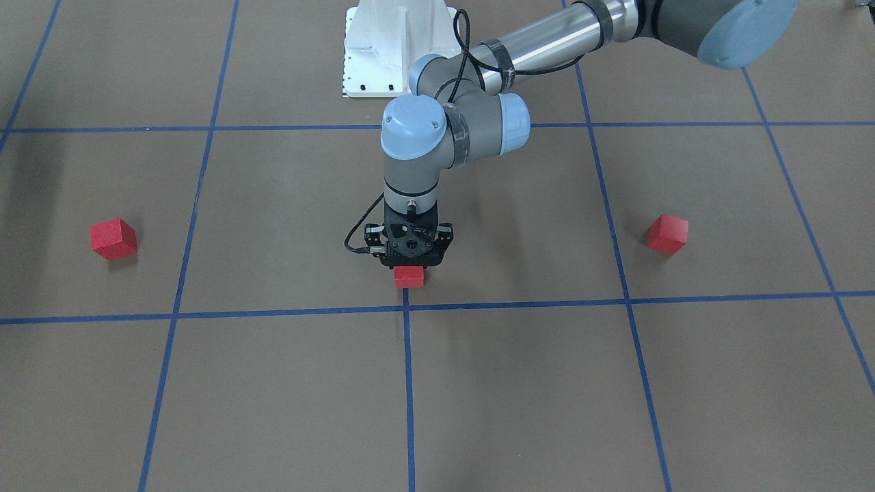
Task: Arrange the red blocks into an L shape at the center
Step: 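Carry the red cube to the table center and lower it, then open the left gripper to release the cube at center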
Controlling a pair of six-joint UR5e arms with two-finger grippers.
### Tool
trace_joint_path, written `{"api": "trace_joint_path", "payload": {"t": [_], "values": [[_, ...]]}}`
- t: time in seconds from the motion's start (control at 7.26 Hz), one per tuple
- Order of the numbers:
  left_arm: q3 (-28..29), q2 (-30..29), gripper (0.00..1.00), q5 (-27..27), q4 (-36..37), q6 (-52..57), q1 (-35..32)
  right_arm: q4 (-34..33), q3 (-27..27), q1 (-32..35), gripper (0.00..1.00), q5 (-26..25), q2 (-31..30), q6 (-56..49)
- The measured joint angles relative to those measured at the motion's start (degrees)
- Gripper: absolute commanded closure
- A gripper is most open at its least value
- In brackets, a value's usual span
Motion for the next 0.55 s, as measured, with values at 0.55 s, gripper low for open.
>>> {"api": "trace_joint_path", "payload": {"t": [0.55], "values": [[0.60, 0.01, 0.00, -0.04, -2.99, -0.06, -0.10, 4.56, -1.16, -0.01, 0.01, 0.01, -0.52, -0.01]]}}
